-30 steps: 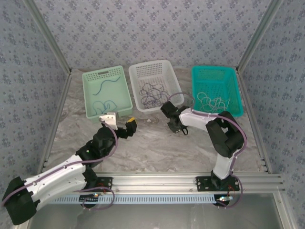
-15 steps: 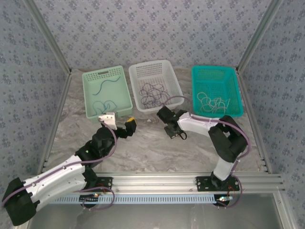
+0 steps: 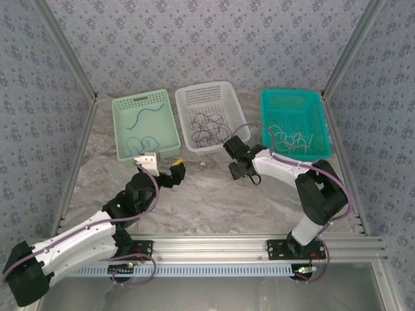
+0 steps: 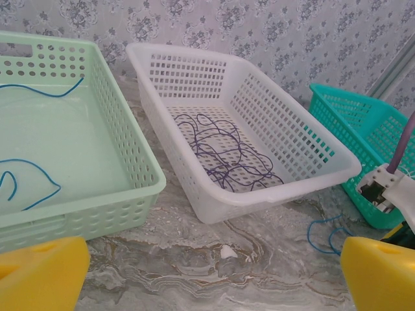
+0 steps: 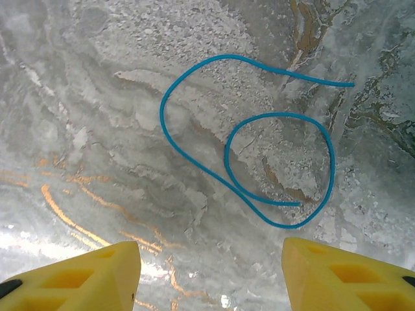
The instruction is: Untangle the cables
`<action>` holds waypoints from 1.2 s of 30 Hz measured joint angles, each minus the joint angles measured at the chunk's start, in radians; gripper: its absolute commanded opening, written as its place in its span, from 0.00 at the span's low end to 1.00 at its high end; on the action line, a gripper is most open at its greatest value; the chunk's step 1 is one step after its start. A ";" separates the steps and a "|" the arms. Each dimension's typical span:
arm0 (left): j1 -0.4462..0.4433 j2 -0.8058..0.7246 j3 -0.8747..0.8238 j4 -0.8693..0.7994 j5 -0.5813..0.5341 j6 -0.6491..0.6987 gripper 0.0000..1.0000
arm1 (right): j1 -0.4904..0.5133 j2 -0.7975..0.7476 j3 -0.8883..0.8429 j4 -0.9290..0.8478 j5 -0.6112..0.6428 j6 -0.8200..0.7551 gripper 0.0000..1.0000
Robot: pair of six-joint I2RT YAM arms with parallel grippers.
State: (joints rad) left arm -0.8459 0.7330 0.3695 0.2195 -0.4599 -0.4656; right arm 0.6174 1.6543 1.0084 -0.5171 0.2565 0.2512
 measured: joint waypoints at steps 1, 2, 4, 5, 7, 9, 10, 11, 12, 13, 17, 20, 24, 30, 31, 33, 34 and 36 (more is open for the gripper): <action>0.000 0.000 0.000 0.000 0.000 0.000 0.99 | -0.011 0.000 -0.011 0.016 -0.008 0.000 0.67; 0.000 0.000 0.000 0.000 0.000 0.000 0.99 | -0.019 0.000 -0.022 0.029 -0.014 0.000 0.68; 0.000 0.000 -0.001 0.000 0.000 -0.004 0.99 | -0.036 -0.002 -0.047 0.055 -0.032 -0.001 0.69; 0.000 0.000 -0.003 0.002 0.000 -0.006 0.99 | -0.043 -0.002 -0.057 0.063 -0.042 -0.002 0.70; 0.000 0.000 -0.009 0.004 0.000 -0.011 1.00 | -0.051 -0.001 -0.067 0.076 -0.061 -0.002 0.72; 0.000 0.000 -0.015 0.004 0.000 -0.015 0.99 | -0.053 -0.001 -0.069 0.089 -0.072 -0.005 0.73; 0.000 0.001 -0.016 0.004 0.000 -0.015 0.99 | -0.053 -0.001 -0.069 0.097 -0.077 -0.005 0.73; 0.000 0.001 -0.018 0.004 0.000 -0.016 0.99 | -0.053 -0.001 -0.069 0.107 -0.082 -0.005 0.73; 0.000 0.001 -0.018 0.004 0.000 -0.016 0.99 | -0.053 -0.001 -0.069 0.114 -0.085 -0.005 0.74; 0.000 0.001 -0.018 0.005 0.000 -0.017 0.99 | -0.053 -0.001 -0.069 0.122 -0.089 -0.006 0.74; 0.000 0.001 -0.018 0.005 0.000 -0.019 0.99 | -0.053 -0.001 -0.076 0.144 -0.093 -0.010 0.76; 0.000 0.001 -0.018 0.005 0.000 -0.019 0.99 | -0.055 0.000 -0.076 0.146 -0.096 -0.013 0.76; 0.000 0.001 -0.018 0.005 0.003 -0.019 0.99 | -0.057 0.034 -0.070 0.148 -0.116 -0.017 0.74; 0.000 0.001 -0.018 0.005 0.003 -0.026 1.00 | -0.052 0.068 -0.048 0.144 -0.142 -0.024 0.66; 0.000 0.001 -0.018 0.005 0.003 -0.026 0.99 | -0.051 0.068 -0.048 0.144 -0.143 -0.024 0.64; 0.000 0.001 -0.018 0.005 0.003 -0.026 1.00 | -0.047 0.068 -0.048 0.144 -0.148 -0.025 0.59; 0.000 0.001 -0.018 0.006 0.003 -0.026 0.99 | -0.045 0.068 -0.048 0.144 -0.149 -0.026 0.59; 0.000 0.001 -0.018 0.008 0.003 -0.026 0.99 | -0.033 0.068 -0.048 0.143 -0.148 -0.027 0.57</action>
State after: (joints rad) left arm -0.8455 0.7338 0.3515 0.2276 -0.4572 -0.4915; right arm 0.5846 1.7218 0.9600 -0.3737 0.1089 0.2245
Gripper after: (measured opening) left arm 0.994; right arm 0.585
